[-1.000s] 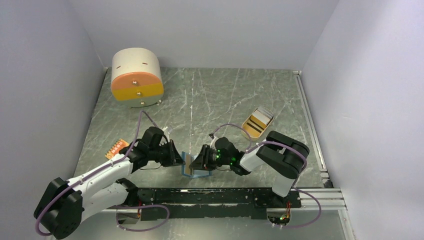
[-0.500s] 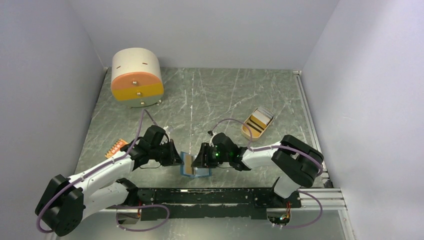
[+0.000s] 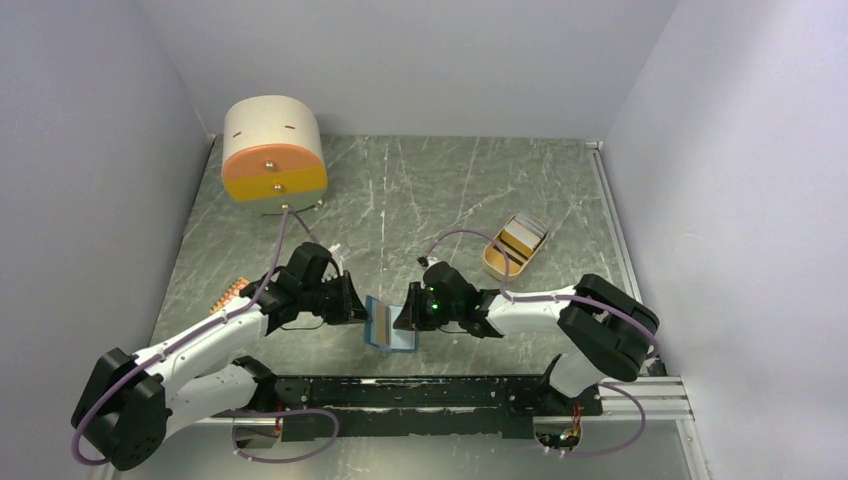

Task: Put the credit cards into the card holder
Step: Insert the credit card into the card holder.

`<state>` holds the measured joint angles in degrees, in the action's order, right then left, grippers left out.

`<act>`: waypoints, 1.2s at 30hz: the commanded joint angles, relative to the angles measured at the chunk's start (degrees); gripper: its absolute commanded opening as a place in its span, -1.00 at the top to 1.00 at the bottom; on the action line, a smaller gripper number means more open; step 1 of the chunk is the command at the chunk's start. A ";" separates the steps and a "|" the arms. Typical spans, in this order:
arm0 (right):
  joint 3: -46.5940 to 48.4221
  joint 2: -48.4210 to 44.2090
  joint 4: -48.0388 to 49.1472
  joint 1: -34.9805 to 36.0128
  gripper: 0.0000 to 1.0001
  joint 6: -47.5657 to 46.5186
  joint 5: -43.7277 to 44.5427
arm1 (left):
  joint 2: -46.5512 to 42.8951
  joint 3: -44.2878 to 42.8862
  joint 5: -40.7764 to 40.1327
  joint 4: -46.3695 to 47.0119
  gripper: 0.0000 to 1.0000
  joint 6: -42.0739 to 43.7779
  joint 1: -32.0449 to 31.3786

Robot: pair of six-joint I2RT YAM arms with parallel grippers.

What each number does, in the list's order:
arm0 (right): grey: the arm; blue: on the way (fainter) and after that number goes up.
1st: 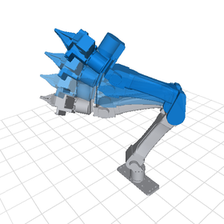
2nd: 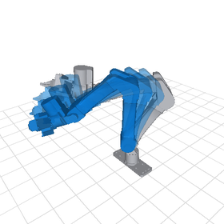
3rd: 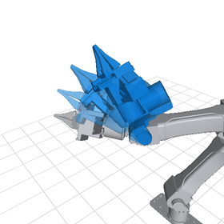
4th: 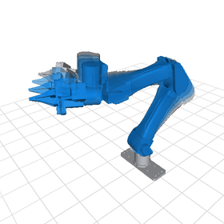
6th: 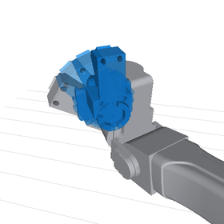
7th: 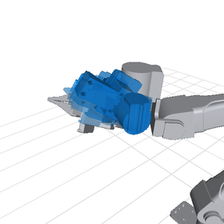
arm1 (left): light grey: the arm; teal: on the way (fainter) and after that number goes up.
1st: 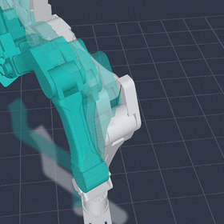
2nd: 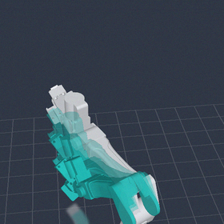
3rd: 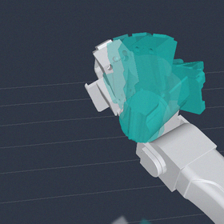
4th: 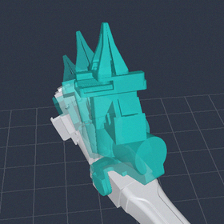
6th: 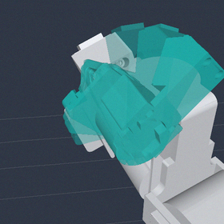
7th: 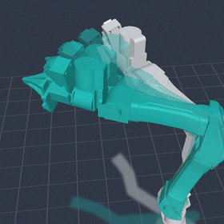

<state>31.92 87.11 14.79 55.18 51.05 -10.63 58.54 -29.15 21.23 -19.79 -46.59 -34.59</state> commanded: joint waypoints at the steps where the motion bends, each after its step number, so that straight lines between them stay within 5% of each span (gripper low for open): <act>1: 0.42 2.77 2.43 -0.16 0.58 -2.41 1.44 | 1.23 -1.56 3.96 3.86 0.82 0.52 0.17; 20: 0.13 5.85 5.60 -0.10 0.59 -2.38 1.24 | 7.21 -1.02 1.50 5.40 0.49 1.41 0.09; 27: -0.53 6.09 6.62 -0.11 0.58 -1.94 1.23 | 7.76 0.18 3.47 8.71 0.82 1.41 0.13; 36: -1.37 6.94 7.92 -0.08 0.54 -1.59 1.80 | 5.90 3.15 9.29 16.42 0.70 -0.39 0.09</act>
<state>32.01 93.41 24.12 55.13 50.28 -11.09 65.71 -27.03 26.81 -8.62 -46.30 -34.59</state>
